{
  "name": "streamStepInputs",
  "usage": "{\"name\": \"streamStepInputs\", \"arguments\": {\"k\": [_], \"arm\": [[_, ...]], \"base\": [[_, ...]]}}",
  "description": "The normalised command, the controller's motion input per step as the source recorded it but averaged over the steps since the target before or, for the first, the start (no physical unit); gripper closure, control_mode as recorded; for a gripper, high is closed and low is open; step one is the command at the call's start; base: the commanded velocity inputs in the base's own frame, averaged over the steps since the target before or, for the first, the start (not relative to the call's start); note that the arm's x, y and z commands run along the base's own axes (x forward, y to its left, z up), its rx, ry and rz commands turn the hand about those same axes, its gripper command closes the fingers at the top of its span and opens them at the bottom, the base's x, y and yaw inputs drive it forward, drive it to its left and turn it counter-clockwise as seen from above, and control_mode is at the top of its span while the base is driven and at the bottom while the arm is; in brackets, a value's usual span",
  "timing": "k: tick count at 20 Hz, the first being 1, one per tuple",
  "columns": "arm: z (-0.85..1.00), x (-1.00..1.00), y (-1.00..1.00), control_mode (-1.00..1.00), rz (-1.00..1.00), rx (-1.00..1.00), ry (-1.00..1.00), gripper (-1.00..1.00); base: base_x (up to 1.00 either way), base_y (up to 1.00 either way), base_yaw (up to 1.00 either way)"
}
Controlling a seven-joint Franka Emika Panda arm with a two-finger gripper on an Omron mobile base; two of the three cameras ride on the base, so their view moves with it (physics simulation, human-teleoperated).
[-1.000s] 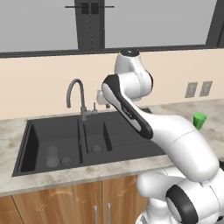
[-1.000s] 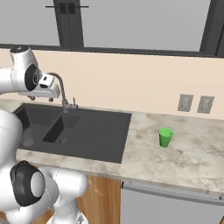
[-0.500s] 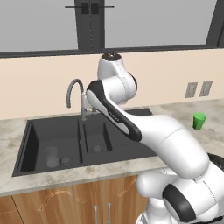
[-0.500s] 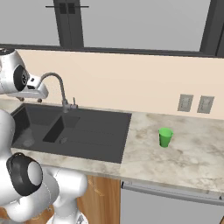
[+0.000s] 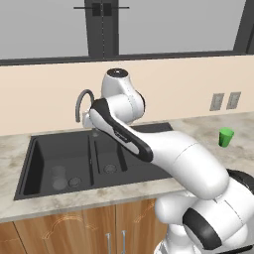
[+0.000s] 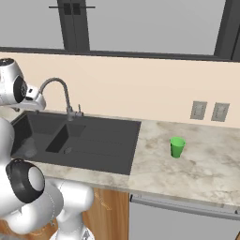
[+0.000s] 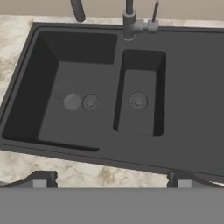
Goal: Move any existing items from the left basin to the right basin for drying. Then move the cup from the counter to the left basin of the sink for washing.
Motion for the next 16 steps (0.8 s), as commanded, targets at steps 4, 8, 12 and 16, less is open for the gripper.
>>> {"name": "streamStepInputs", "arguments": {"k": [4,8,12,16], "arm": [[-0.14,0.03,0.29,-1.0,0.02,0.04,0.0,-1.0],[-0.1,0.06,0.2,-1.0,0.0,0.0,0.0,-1.0],[-0.17,0.03,0.23,-1.0,0.0,0.0,0.02,-1.0],[-0.19,0.0,0.21,-1.0,0.01,0.02,0.03,-1.0]], "base": [[0.0,0.0,0.0],[0.0,0.0,0.0],[0.0,0.0,0.0],[0.0,0.0,0.0]]}}
